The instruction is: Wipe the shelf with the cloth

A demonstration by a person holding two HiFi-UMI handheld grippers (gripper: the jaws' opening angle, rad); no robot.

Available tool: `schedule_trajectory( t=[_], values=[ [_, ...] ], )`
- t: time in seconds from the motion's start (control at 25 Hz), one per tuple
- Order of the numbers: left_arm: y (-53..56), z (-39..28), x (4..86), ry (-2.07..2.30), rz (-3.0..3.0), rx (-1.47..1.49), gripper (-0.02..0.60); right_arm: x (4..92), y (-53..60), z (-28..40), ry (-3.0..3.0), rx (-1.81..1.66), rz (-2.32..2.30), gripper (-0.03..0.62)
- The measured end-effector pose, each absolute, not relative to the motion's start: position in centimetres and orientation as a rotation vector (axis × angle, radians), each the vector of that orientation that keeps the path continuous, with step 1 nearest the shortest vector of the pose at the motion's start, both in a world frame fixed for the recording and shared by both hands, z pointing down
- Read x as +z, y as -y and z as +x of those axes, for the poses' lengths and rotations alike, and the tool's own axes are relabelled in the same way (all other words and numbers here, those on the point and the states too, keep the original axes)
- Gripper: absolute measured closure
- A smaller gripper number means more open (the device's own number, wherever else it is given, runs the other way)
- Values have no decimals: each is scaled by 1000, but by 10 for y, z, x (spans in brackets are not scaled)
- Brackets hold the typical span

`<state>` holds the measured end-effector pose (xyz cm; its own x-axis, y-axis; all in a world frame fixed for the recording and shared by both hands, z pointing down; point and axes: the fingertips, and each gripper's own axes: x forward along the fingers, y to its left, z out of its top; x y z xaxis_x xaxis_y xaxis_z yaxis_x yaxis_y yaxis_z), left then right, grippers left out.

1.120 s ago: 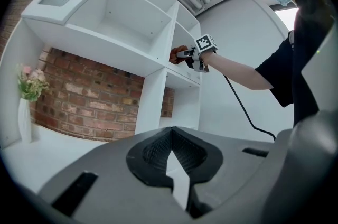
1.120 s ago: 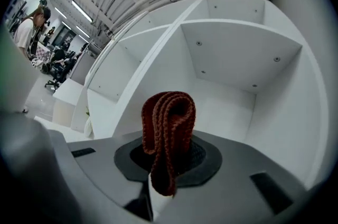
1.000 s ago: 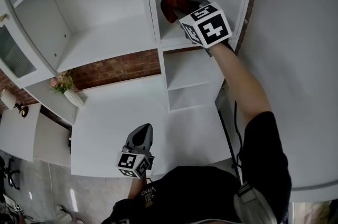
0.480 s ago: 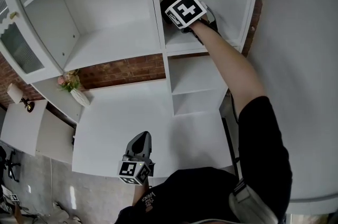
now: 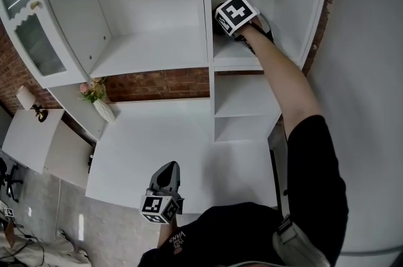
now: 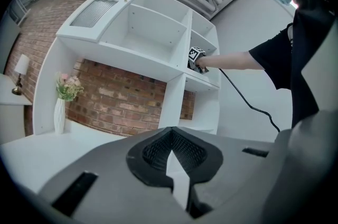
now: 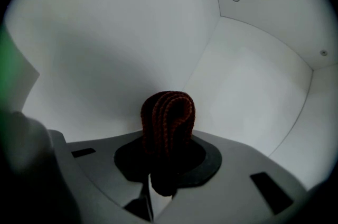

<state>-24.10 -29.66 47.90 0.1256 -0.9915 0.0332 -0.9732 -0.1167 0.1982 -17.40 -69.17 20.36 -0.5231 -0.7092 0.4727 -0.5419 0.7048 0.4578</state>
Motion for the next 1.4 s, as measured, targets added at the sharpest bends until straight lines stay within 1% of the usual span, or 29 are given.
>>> schedule_trajectory(
  t=[0.16,0.44,0.8,1.12,1.4],
  values=[
    [299,-240,476,1956,2235,-160,577,205,699,-155,2178,-360,978,525],
    [309,-232,482,1893,2276,-164,577,206,718,-96,1940,-422,1070,525],
    [317,-226,489,1826,2311,-192,577,206,723,-40,1506,-575,1087,525],
    [315,-231,492,1815,2309,-205,577,207,721,-30,1396,-603,1101,525],
    [315,-230,492,1793,2328,-191,577,190,698,-58,1759,-494,1125,525]
  ],
)
